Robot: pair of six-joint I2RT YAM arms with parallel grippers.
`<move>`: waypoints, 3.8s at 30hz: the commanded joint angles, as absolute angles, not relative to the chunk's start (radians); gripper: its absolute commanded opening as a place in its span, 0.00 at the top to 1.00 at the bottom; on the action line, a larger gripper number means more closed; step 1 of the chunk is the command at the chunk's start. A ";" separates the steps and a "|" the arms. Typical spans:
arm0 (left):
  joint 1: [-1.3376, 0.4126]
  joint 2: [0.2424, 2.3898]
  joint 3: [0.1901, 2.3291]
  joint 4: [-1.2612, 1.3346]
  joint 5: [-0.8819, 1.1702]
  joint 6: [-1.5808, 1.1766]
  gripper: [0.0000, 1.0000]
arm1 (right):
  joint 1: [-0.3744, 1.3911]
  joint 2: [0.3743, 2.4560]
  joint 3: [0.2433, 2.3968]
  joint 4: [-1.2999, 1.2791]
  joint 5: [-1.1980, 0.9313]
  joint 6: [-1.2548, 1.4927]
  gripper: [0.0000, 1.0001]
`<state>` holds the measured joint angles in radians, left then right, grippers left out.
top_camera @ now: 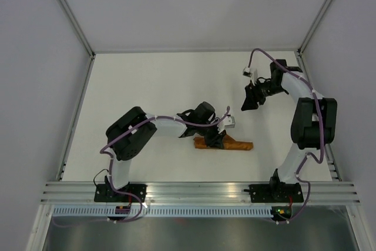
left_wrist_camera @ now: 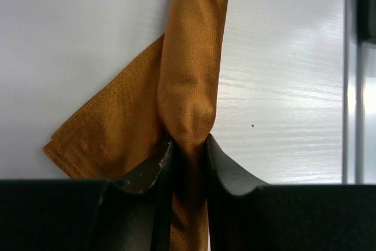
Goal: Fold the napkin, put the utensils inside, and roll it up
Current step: Roll the napkin with the utensil
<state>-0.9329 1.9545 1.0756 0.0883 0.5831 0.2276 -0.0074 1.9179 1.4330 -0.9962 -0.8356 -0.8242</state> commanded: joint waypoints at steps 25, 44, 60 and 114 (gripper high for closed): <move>-0.769 2.255 1.178 -0.230 0.905 -0.074 0.98 | 0.688 1.032 0.520 -0.361 -0.281 -0.773 0.39; -0.752 2.283 1.183 -0.233 0.905 -0.106 0.98 | 0.908 1.221 0.440 -0.164 -0.118 -0.739 0.48; -0.644 2.062 1.065 0.088 0.795 -0.355 0.59 | 0.830 1.299 0.412 -0.182 -0.233 -0.775 0.97; -1.204 1.655 0.732 0.356 -0.173 0.396 0.43 | 0.469 2.256 1.384 -1.031 -0.558 -0.994 1.00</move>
